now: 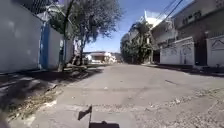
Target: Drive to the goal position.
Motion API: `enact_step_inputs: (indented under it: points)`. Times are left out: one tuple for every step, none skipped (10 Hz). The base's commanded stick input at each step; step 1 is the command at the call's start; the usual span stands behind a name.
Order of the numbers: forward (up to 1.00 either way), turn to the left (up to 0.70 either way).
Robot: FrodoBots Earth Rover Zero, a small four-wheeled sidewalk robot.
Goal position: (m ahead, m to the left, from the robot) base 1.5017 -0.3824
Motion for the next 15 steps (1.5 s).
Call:
enact_step_inputs:
  points:
    - [0.7, -0.03]
    - [0.7, -0.03]
    - [0.7, -0.03]
    - [0.7, -0.03]
    - [0.7, -0.03]
    - [0.7, -0.03]
    - [0.7, -0.03]
    - [0.7, -0.03]
    - [0.69, -0.03]
    - [0.66, -0.03]
    - [0.5, -0.03]
    - [0.29, -0.04]
    - [0.18, -0.03]
    - [0.12, -0.02]
    - [0.09, -0.02]
